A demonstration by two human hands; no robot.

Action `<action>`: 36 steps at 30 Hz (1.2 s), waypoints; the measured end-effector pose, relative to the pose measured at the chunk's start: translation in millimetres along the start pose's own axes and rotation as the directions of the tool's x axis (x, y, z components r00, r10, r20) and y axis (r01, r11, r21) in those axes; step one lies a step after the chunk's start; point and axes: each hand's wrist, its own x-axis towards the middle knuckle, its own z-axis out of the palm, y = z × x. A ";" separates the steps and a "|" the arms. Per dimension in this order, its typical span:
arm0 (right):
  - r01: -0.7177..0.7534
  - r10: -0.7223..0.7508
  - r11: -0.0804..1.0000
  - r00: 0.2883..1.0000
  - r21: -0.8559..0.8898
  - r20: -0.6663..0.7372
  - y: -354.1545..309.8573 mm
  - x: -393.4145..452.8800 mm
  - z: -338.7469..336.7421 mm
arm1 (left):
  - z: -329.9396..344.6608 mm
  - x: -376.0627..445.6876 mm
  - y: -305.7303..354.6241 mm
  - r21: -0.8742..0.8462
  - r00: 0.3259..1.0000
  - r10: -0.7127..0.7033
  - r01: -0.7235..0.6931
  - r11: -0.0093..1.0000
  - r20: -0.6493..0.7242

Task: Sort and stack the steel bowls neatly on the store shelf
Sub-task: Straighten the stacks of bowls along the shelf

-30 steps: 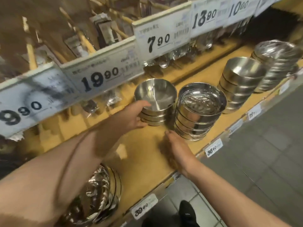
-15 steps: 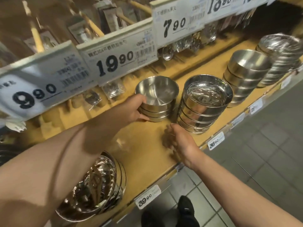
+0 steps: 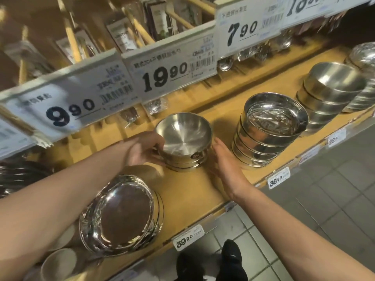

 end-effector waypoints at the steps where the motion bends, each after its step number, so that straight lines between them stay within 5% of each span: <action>1: 0.031 -0.031 1.000 0.999 0.000 0.022 -0.5 -0.2 2.3 | -1.2 -3.2 -1.3 0.004 1.000 -0.008 0.008 1.000 0.001; 11: -0.035 0.035 0.996 0.999 0.085 0.006 3.0 -2.3 -1.6 | 17.0 -24.6 4.5 -0.023 0.995 -0.009 0.011 1.000 0.094; 16: -0.022 0.022 0.998 1.000 0.064 0.006 4.1 -14.5 -14.2 | 38.6 -52.3 3.1 -0.014 0.998 0.046 -0.046 0.999 -0.050; 18: -0.014 0.012 0.999 0.999 0.040 0.048 6.7 -22.1 -21.3 | 43.2 -52.8 1.0 -0.132 1.000 0.016 -0.018 0.991 -0.018; 28: -0.032 0.033 0.999 0.989 -0.008 0.144 10.7 -50.7 -51.2 | 105.1 -69.9 -6.7 -0.149 0.953 -0.255 0.232 0.961 -0.162; 36: -0.096 0.098 0.995 0.970 -0.020 0.223 10.5 -52.2 -75.3 | 144.0 -106.4 -39.1 -0.481 0.913 -0.085 -0.129 0.867 -0.399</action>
